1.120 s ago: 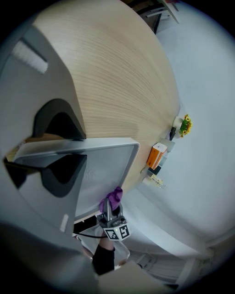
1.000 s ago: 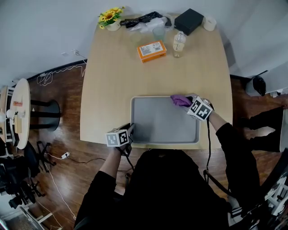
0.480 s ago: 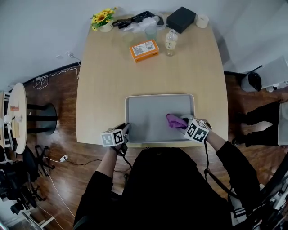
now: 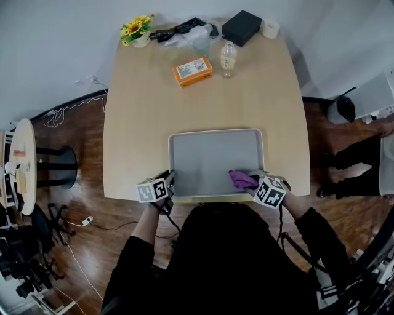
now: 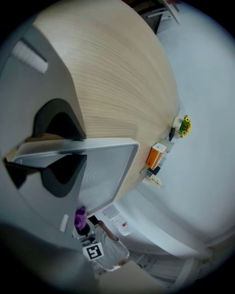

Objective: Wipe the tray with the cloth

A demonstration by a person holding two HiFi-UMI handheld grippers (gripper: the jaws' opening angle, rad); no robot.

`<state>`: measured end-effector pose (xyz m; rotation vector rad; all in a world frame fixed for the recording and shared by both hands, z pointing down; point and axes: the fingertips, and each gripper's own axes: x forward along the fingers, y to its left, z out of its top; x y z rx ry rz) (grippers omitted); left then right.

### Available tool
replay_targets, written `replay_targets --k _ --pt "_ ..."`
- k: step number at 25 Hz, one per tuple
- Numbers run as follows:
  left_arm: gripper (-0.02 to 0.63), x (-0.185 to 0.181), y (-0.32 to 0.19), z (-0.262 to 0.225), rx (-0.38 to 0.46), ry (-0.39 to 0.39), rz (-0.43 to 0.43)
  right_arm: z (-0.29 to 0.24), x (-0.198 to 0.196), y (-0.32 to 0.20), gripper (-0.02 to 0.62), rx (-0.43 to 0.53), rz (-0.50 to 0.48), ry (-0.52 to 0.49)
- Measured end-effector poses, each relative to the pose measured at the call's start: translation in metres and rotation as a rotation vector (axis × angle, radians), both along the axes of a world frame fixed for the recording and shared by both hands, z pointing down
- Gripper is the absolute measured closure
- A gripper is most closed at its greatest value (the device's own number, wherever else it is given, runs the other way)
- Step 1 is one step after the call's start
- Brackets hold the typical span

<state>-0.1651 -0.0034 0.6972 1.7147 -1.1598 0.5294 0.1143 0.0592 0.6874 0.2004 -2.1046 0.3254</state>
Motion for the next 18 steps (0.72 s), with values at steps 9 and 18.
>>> replay_targets --k 9,18 --pt "0.518 0.002 -0.001 -0.001 0.004 0.002 -0.019 -0.001 0.047 -0.165 0.468 0.144 0.281 0.024" --pt "0.518 0.004 0.0 0.0 0.001 0.004 0.003 -0.002 -0.074 -0.186 0.468 0.152 0.192 0.006"
